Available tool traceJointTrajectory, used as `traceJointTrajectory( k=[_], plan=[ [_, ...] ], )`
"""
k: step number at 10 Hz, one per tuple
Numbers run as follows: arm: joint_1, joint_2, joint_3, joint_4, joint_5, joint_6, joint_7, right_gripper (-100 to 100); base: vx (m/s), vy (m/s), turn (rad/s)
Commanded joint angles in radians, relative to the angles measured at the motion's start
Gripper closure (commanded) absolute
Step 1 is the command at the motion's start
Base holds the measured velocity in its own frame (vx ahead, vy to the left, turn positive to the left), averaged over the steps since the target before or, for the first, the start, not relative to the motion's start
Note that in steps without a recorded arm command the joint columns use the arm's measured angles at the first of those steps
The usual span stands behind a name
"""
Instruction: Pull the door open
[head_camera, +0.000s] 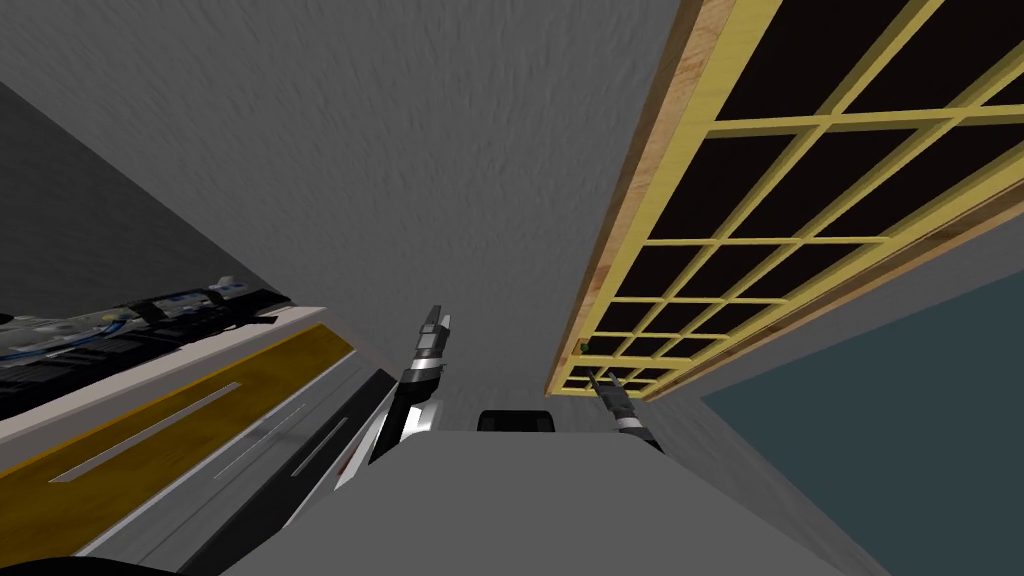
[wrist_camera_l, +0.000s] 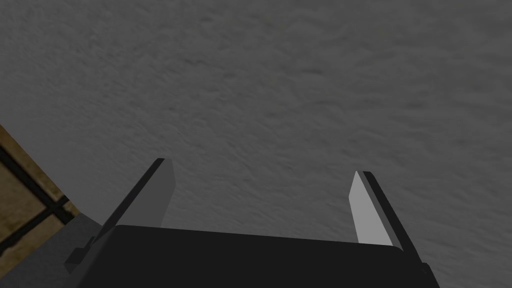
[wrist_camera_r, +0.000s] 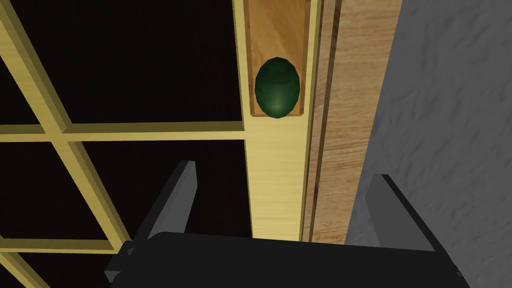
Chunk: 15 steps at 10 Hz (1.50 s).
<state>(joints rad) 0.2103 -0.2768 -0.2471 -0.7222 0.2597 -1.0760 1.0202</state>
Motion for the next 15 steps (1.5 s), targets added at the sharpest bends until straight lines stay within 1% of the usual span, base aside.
traceJointTrajectory(
  k=[1,3,4,5,10,11,12,13,15],
  plan=[
    [0.015,-0.007,-0.006,-0.001,0.011,-0.016,0.037,-100,-0.028,0.024,-0.044],
    [0.03,-0.012,-0.012,-0.003,0.02,-0.028,0.07,-100,-0.024,0.028,-0.023],
    [0.025,-0.011,-0.01,-0.005,0.017,-0.02,0.056,-100,-0.01,0.012,-0.006],
    [0.017,-0.009,-0.013,-0.001,0.016,-0.015,0.064,-100,0.109,-0.003,0.039],
    [-0.011,0.0,-0.021,0.007,0.01,0.01,0.077,-100,0.203,-0.016,0.04],
    [-0.015,0.001,-0.022,0.008,0.009,0.013,0.079,-100,0.167,-0.016,0.003],
    [-0.008,0.002,-0.02,0.008,0.011,0.008,0.077,-100,0.052,-0.001,-0.035],
    [-0.008,0.002,-0.02,0.008,0.011,0.008,0.077,100,-0.023,0.009,0.022],
    [-0.008,0.002,-0.02,0.008,0.011,0.008,0.077,100,-0.017,-0.006,0.007]
  ],
)
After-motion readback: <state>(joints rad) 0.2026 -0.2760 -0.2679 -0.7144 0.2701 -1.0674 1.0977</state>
